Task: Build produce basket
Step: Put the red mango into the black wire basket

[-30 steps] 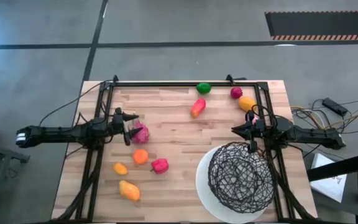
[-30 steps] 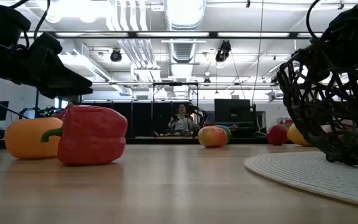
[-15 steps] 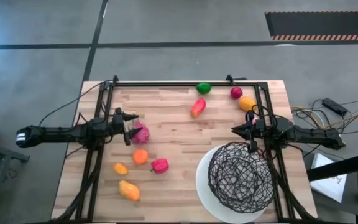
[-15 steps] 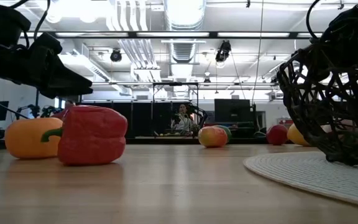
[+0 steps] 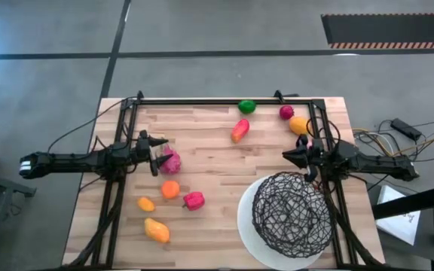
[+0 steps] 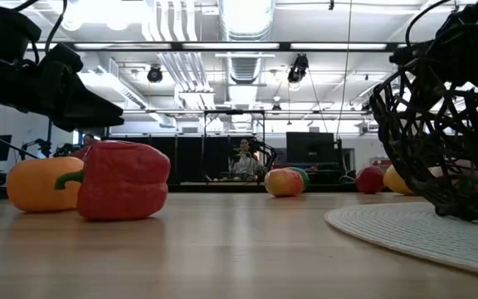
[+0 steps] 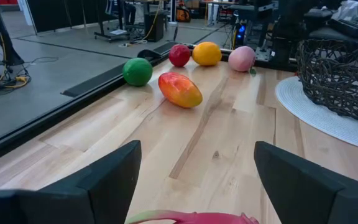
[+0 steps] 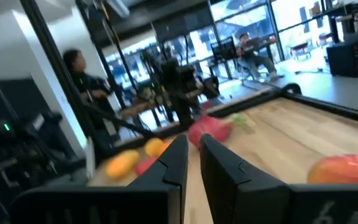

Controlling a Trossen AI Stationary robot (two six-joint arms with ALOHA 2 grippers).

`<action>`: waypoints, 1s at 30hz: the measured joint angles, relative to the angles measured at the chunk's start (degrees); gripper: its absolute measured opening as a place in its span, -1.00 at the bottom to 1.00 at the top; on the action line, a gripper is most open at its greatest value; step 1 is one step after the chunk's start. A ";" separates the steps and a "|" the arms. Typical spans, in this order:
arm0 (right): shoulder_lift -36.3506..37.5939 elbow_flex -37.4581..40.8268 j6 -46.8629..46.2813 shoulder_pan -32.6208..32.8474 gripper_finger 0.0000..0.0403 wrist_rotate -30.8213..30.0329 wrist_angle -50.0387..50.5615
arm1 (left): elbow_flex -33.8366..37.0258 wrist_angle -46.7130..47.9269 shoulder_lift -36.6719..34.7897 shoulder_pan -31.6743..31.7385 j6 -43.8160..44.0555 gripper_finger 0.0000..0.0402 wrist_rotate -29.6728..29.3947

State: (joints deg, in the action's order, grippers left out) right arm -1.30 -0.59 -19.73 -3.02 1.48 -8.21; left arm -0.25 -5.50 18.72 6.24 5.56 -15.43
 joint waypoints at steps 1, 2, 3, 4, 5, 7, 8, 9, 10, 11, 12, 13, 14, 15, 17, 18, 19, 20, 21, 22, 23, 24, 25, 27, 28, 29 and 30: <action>0.01 0.01 0.44 0.01 -0.83 0.03 -0.72 | 0.00 0.00 0.00 0.02 0.00 0.48 0.01; 0.00 0.00 1.58 0.01 -0.83 0.04 -1.22 | 0.00 0.00 0.00 0.00 0.00 0.48 0.01; -0.05 0.01 3.28 0.01 -0.83 0.05 -1.53 | 0.00 0.00 0.00 0.00 0.02 0.48 0.01; -0.32 -0.01 4.64 0.01 -0.83 0.13 -1.91 | 0.00 0.00 0.00 0.00 0.00 0.48 -0.01; -0.65 0.00 4.77 0.01 -0.83 0.41 -2.47 | 0.00 0.00 0.00 0.00 0.00 0.48 0.01; -1.75 0.00 4.14 0.01 -0.83 0.55 -4.01 | 0.00 0.00 0.00 0.00 0.00 0.48 0.00; -2.82 0.00 4.04 0.01 -0.83 0.41 -4.93 | 0.00 0.00 0.00 0.01 0.00 0.48 0.01; -4.24 0.01 4.21 0.01 -0.83 -0.07 -5.72 | 0.00 0.00 0.00 0.01 0.00 0.48 -0.01; -6.19 -0.01 4.40 0.01 -0.83 -0.93 -6.52 | 0.00 0.00 0.00 0.01 0.00 0.48 0.01; -8.45 -0.13 4.57 -0.01 -0.83 -2.30 -6.69 | 0.00 0.00 0.00 0.00 0.00 0.48 0.01; -11.06 -0.48 4.61 -0.01 -0.83 -4.11 -6.16 | 0.00 0.00 0.00 0.02 0.00 0.48 0.01; -14.62 -1.42 4.82 -0.03 -0.83 -5.84 -5.70 | 0.00 0.00 0.00 0.00 0.00 0.48 0.01; -18.17 -2.80 5.67 -0.09 -0.83 -7.27 -5.78 | 0.00 0.00 0.00 0.01 0.00 0.48 0.00; -22.08 -4.51 6.42 -0.35 -0.83 -8.04 -5.63 | 0.00 0.00 0.00 0.01 0.00 0.48 0.01; -30.55 -8.73 8.60 -1.17 -0.83 -8.67 -5.38 | 0.00 0.01 0.00 0.01 0.01 0.48 0.00; -34.80 -11.34 10.30 -1.75 -0.83 -8.58 -5.38 | 0.00 0.00 0.00 0.00 0.00 0.48 0.00; -38.87 -14.24 12.74 -2.35 -0.83 -8.17 -5.27 | 0.00 0.00 0.00 0.01 0.00 0.48 0.01; -42.70 -17.42 15.44 -3.02 -0.81 -7.15 -4.51 | 0.00 0.00 0.00 0.00 0.00 0.48 0.01; -46.39 -20.77 18.12 -3.75 -0.79 -6.36 -3.25 | 0.00 0.00 0.00 0.00 0.00 0.48 0.01; -49.97 -24.26 20.55 -4.52 -0.76 -5.46 -1.43 | 0.00 0.00 0.00 0.00 0.00 0.48 0.01; -53.69 -27.85 22.88 -5.42 -0.71 -4.52 1.07 | 0.00 0.00 0.00 0.00 0.00 0.48 0.01; -57.12 -31.17 24.84 -6.30 -0.66 -3.42 4.34 | 0.00 0.00 0.00 0.01 0.00 0.48 0.01; -60.34 -34.80 27.00 -7.32 -0.60 -2.45 7.55 | 0.00 -0.02 0.01 0.02 0.01 0.48 0.00; -66.56 -42.64 31.29 -9.31 -0.46 -1.15 11.27 | 0.00 0.00 0.00 -0.01 0.00 0.48 0.04; -69.68 -46.03 33.21 -10.20 -0.38 -1.02 14.52 | 0.00 0.00 0.02 -0.02 0.00 0.48 0.04; -72.78 -49.22 34.98 -11.02 -0.30 -1.01 18.42 | 0.00 -0.04 0.11 -0.02 0.00 0.48 0.04; -76.06 -52.84 36.52 -11.82 -0.22 -1.02 22.15 | 0.00 -0.02 0.11 -0.02 0.02 0.48 0.04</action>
State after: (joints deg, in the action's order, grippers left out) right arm -77.36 -53.42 16.79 -14.84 0.45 13.93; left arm -0.25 -5.52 18.83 6.22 5.58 -15.40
